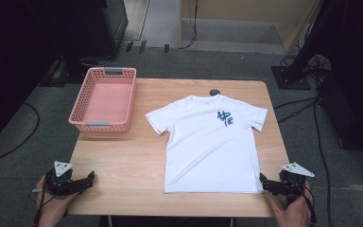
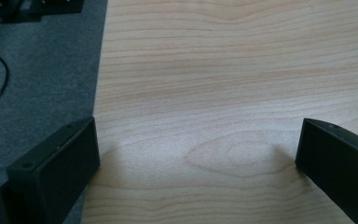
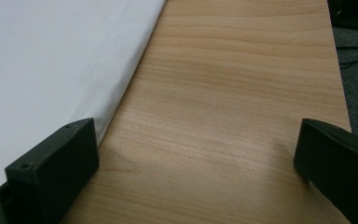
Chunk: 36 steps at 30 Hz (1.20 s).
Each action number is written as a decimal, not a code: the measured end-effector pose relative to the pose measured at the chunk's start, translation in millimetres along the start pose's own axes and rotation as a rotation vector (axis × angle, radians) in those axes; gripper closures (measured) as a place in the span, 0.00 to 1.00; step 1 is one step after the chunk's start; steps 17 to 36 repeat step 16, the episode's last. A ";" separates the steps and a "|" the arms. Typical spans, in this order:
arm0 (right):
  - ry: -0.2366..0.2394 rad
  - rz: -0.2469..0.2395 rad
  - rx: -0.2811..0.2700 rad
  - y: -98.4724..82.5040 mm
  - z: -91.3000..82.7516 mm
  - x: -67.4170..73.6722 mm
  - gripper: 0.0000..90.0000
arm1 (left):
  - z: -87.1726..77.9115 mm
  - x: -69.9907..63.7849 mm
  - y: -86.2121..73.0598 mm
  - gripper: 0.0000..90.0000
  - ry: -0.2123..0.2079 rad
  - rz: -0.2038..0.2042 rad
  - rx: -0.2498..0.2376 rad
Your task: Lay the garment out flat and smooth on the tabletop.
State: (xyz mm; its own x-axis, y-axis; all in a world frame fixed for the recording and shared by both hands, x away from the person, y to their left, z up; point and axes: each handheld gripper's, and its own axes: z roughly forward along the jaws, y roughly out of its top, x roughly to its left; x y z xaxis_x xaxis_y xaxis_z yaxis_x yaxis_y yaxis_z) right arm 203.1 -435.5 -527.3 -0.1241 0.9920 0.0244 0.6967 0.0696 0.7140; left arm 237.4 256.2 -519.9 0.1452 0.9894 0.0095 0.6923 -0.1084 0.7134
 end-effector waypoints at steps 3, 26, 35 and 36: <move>0.000 0.000 0.000 0.0 0.0 0.0 0.00 | 0.7 0.8 0.6 0.00 0.003 -0.016 0.004; 0.000 0.000 0.000 0.0 0.0 0.0 0.00 | 1.6 0.4 1.4 0.00 0.016 -0.027 0.004; 0.000 0.000 0.000 0.0 0.0 0.0 0.00 | 1.6 0.4 1.4 0.00 0.016 -0.027 0.004; 0.000 0.000 0.000 0.0 0.0 0.0 0.00 | 1.6 0.4 1.4 0.00 0.016 -0.027 0.004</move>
